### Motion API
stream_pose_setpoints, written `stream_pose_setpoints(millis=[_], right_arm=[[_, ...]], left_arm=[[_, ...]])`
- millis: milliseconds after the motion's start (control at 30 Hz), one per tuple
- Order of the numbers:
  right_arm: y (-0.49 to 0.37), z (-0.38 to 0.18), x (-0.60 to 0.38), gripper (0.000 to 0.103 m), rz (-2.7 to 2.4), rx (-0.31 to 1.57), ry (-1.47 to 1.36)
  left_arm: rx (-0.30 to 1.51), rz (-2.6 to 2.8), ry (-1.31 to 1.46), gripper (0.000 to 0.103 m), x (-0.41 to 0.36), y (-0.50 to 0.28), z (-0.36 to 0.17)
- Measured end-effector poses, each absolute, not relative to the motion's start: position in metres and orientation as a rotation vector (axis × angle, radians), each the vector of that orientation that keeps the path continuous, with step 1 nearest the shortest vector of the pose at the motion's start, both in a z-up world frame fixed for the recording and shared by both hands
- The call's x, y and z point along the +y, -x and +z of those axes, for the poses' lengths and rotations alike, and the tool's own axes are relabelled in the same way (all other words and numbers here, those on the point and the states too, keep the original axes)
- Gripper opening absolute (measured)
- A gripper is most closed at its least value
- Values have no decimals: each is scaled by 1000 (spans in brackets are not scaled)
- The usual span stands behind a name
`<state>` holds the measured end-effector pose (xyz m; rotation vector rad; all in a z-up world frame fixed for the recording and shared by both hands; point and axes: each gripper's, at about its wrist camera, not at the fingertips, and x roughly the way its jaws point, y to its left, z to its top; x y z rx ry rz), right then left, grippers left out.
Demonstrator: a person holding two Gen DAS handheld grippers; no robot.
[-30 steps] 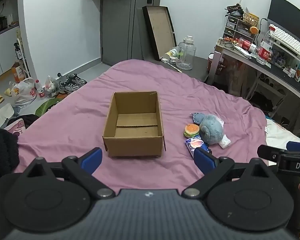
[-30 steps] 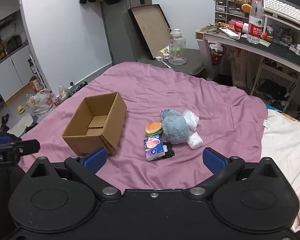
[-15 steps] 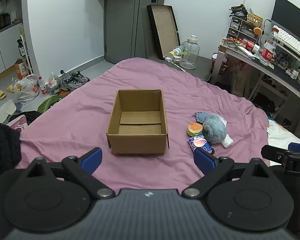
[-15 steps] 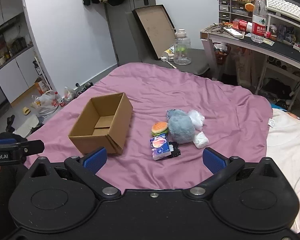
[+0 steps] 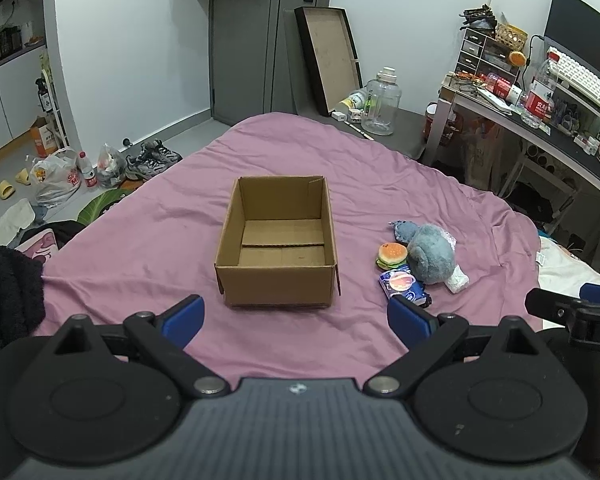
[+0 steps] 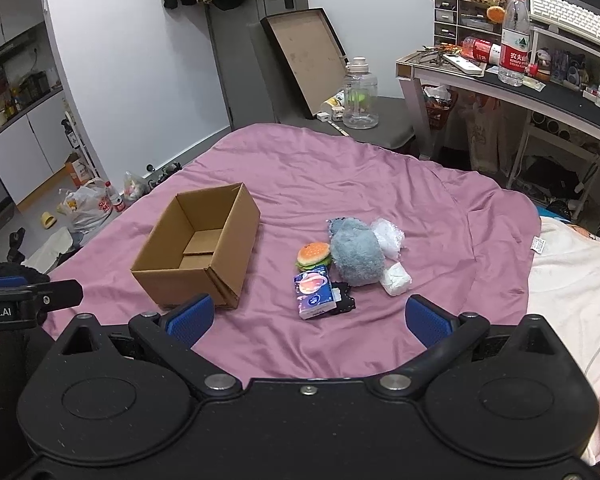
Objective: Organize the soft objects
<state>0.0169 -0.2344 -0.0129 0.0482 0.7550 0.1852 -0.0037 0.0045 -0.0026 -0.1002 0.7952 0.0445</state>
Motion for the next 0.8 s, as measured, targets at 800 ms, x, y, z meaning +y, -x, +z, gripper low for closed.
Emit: stream_pose_setpoints(millis=[800], right_arm=[[-18,-14,-237,103,186,759,-45]], left_arm=[[806,49,89,97,6,1,-1]])
